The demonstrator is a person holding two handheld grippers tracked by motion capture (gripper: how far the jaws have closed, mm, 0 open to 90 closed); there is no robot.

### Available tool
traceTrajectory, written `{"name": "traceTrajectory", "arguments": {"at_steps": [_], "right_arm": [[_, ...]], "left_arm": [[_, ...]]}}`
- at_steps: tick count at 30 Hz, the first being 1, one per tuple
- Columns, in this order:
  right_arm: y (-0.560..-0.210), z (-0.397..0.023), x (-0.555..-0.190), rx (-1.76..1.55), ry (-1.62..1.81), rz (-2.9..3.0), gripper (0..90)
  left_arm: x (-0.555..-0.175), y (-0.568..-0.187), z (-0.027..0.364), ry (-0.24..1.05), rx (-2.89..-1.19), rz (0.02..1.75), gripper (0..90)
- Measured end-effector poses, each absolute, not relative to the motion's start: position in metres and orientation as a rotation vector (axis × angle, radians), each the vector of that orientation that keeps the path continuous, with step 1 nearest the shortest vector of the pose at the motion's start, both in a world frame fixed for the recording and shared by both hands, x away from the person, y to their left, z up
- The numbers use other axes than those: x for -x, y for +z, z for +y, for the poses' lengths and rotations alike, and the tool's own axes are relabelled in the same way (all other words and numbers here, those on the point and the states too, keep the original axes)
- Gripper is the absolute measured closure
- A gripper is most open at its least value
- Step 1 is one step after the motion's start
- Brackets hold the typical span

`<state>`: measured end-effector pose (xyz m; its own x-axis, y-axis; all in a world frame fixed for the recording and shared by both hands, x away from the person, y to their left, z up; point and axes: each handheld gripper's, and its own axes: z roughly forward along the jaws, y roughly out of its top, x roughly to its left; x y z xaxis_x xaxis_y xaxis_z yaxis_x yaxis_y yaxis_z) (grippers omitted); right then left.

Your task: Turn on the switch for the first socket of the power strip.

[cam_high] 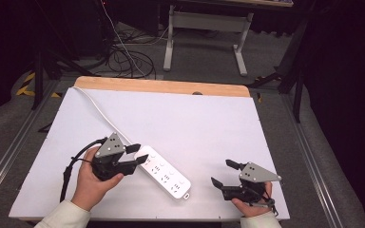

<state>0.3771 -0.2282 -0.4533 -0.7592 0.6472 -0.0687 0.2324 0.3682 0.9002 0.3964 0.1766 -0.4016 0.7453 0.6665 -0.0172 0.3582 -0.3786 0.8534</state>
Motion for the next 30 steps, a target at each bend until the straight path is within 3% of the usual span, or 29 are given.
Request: {"name": "traceTrajectory", "arguments": {"at_steps": [1, 7, 25, 30], "right_arm": [[-0.453, -0.228, -0.377, -0.762, 1.359, 2.223, 21.1], [-0.453, -0.229, -0.377, -0.760, 1.361, 2.220, 21.2], [-0.454, -0.229, -0.377, -0.759, 1.366, 2.222, 21.2], [-0.454, -0.229, -0.377, -0.757, 1.364, 2.224, 21.1]], "left_arm": [[-0.399, -0.402, 0.177, 0.385, -2.006, 0.771, 70.7], [-0.412, -0.408, 0.174, 0.343, -1.992, 0.773, 89.7], [-0.435, -0.437, 0.154, 0.371, -2.064, 0.807, 90.0], [-0.438, -0.448, 0.152, 0.393, -2.064, 0.747, 90.0]]}}
